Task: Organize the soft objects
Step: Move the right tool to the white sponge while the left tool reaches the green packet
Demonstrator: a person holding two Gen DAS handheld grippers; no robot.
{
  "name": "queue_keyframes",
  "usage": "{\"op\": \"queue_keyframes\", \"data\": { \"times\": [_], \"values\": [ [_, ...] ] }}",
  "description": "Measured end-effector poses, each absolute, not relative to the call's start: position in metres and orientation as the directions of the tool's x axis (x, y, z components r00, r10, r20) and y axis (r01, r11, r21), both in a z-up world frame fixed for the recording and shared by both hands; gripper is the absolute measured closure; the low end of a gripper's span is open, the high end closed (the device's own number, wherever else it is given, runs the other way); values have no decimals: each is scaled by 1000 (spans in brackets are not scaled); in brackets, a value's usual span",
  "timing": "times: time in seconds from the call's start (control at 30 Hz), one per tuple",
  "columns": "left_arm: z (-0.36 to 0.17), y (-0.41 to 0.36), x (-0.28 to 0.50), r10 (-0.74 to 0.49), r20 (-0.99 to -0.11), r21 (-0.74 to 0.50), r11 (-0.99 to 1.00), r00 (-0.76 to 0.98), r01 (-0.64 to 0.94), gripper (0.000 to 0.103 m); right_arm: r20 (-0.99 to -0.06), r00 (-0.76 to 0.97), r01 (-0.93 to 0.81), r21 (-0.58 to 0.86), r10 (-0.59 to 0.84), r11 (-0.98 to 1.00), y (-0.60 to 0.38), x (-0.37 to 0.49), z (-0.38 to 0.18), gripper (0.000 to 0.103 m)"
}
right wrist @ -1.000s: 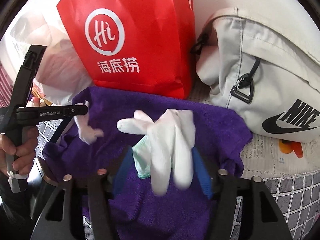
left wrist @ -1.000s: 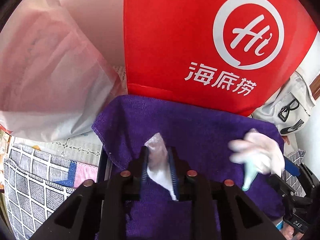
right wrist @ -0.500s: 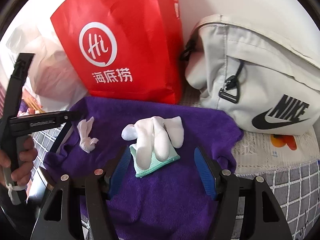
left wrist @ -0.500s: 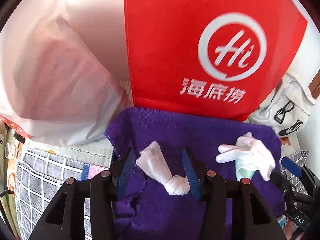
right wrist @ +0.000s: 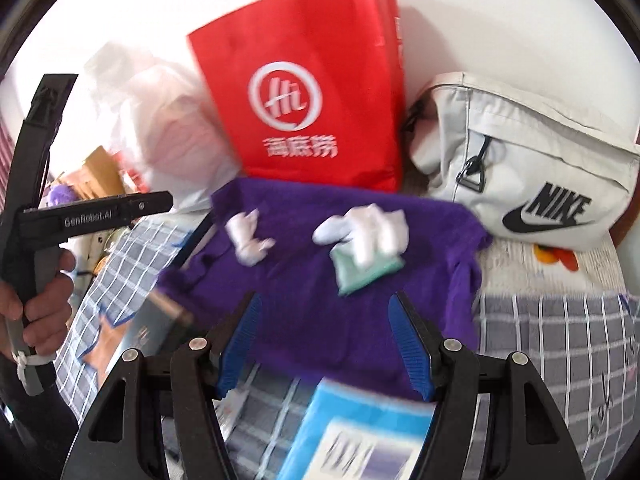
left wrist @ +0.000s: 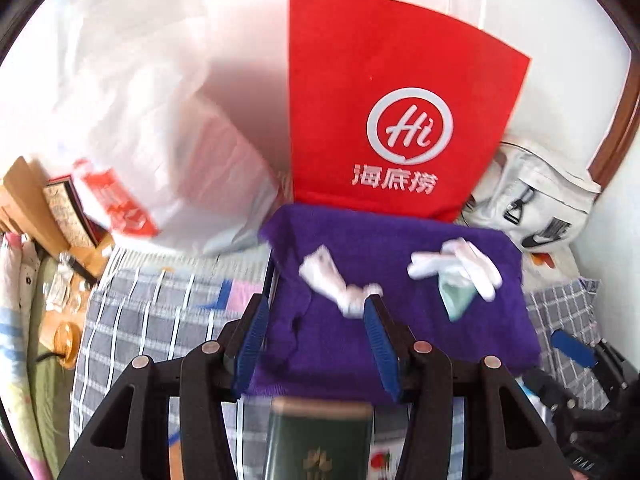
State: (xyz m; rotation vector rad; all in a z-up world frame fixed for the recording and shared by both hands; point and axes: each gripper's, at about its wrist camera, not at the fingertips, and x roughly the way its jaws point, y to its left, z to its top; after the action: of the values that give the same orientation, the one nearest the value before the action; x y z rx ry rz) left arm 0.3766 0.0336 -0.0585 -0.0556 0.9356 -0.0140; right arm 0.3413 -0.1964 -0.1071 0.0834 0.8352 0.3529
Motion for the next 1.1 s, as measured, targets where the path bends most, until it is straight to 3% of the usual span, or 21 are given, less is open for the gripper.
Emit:
{"op": "queue_keyframes", "data": {
  "times": [0.6,0.87,1.1],
  "values": [
    [-81,73,206,-79,-819,-138,988,569,-62,55,-719,616,-195,258,323,946,-215,153,-129,37],
    [-120,78,163,-77,-846,-149,984,527,-96,55,-743,587,-171,274,321,946,-216,120,-163,37],
    [-141,76,144,-84,-857,-152,984,508,-93,55,-754,593,-206,198,283,958,-193,107,-181,37]
  ]
}}
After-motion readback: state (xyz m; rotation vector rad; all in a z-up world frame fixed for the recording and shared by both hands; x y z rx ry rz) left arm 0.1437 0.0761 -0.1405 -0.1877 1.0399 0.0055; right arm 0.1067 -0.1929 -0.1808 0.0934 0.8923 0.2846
